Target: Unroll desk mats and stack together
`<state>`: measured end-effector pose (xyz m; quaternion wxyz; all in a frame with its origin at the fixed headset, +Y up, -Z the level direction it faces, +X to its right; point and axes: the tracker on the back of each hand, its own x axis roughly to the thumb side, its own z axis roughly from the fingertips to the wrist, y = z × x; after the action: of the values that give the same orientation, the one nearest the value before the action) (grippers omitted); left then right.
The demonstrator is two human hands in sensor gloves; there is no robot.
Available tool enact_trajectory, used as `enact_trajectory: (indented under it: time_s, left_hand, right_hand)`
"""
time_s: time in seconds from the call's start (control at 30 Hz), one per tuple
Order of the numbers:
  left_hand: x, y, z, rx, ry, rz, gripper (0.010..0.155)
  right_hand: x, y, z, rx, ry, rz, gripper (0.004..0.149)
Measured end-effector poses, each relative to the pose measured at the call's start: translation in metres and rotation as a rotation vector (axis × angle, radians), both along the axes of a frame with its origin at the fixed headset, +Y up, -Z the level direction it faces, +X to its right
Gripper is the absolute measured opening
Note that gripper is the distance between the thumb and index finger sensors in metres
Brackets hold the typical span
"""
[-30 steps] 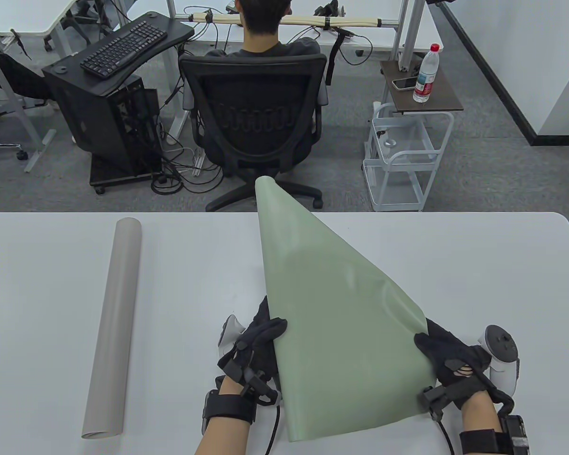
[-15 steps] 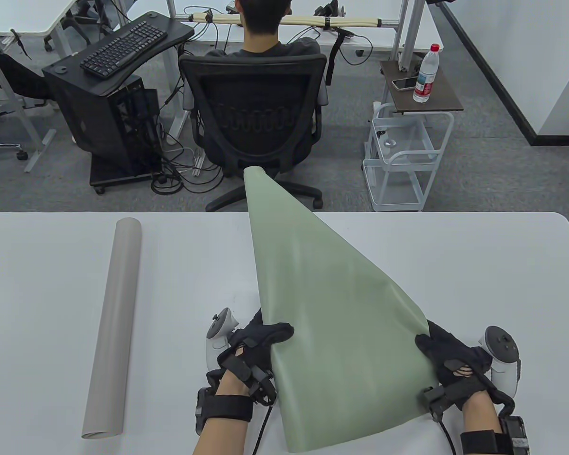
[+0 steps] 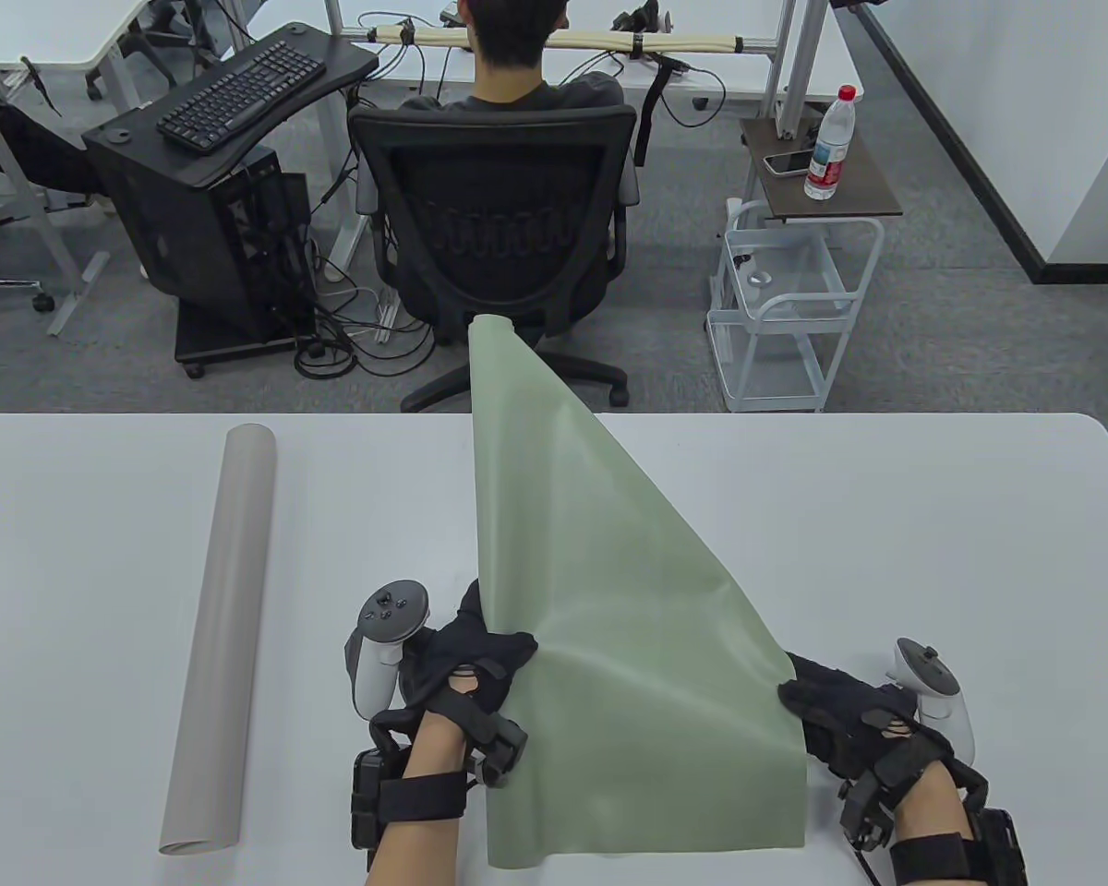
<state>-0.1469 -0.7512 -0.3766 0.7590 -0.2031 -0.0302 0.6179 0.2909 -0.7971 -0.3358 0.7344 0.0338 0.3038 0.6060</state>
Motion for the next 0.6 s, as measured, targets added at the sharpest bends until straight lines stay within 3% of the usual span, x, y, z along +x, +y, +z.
enact_trajectory:
  time_s: [0.13, 0.37, 0.6]
  left_hand:
    - [0.003, 0.003, 0.001, 0.02, -0.007, -0.023, 0.08]
    - [0.01, 0.005, 0.0, 0.032, -0.021, -0.05, 0.08]
    - [0.012, 0.008, 0.001, 0.052, -0.018, -0.087, 0.08]
  right_hand:
    - [0.001, -0.001, -0.002, 0.018, -0.063, 0.039, 0.077]
    - [0.005, 0.0, -0.005, 0.047, -0.167, 0.034, 0.08]
    - [0.009, 0.008, -0.013, 0.099, -0.228, -0.069, 0.06]
